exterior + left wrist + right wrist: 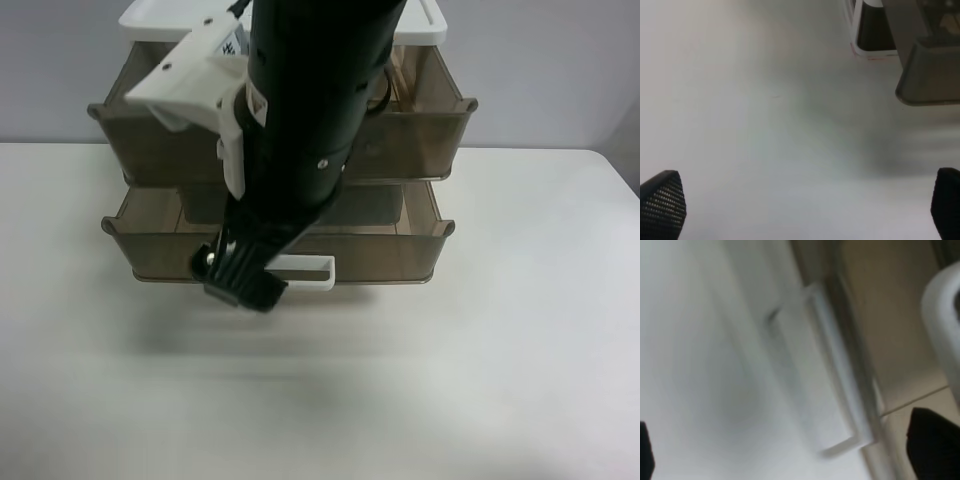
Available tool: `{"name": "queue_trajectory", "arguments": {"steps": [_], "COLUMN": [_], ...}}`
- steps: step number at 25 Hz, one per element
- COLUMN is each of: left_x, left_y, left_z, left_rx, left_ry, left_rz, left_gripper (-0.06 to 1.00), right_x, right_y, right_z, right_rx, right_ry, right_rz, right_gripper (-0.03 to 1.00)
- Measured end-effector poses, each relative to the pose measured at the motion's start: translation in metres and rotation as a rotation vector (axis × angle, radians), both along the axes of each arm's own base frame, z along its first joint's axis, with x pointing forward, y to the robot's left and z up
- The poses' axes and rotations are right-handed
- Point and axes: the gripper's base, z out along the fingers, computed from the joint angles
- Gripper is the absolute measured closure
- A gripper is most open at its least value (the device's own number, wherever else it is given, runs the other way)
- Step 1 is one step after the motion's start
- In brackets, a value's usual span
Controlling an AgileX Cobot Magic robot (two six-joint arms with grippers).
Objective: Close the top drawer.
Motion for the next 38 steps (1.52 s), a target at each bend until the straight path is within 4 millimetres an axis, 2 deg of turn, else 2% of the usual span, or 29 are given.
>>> {"name": "queue_trajectory", "arguments": {"steps": [5,15,19,22,25,29,32,35,38], "left_x": [0.000,0.000,0.000,0.000,0.000,0.000,0.000,0.000,0.000], "left_y": [0.000,0.000,0.000,0.000,0.000,0.000,0.000,0.000,0.000], "left_z": [0.000,0.000,0.000,0.000,0.000,0.000,0.000,0.000,0.000], "left_rx": [0.000,0.000,0.000,0.000,-0.001,0.000,0.000,0.000,0.000], "left_ry": [0.000,0.000,0.000,0.000,0.000,0.000,0.000,0.000,0.000], "left_rz": [0.000,0.000,0.000,0.000,-0.001,0.000,0.000,0.000,0.000], "left_gripper": [-0.05,-0.05,-0.05,-0.05,-0.05,-0.05,-0.05,-0.05,-0.05], "right_x": [0.028,0.067,0.078,0.099,0.104,0.102,0.092,0.065,0.034], "right_y": [-0.009,-0.015,-0.013,-0.011,-0.004,-0.003,-0.010,-0.026,-0.055], "right_z": [0.010,-0.002,-0.005,-0.001,-0.003,0.005,0.025,0.063,0.105], "right_rx": [0.055,0.149,0.190,0.227,0.235,0.256,0.264,0.279,0.306], "right_ry": [-0.047,-0.079,-0.067,-0.116,-0.096,-0.077,-0.083,-0.099,-0.101], "right_rz": [-0.048,-0.107,-0.137,-0.144,-0.149,-0.135,-0.107,-0.072,-0.061], "right_gripper": [-0.03,-0.03,-0.03,-0.03,-0.03,-0.03,-0.03,-0.03,-0.03]}}
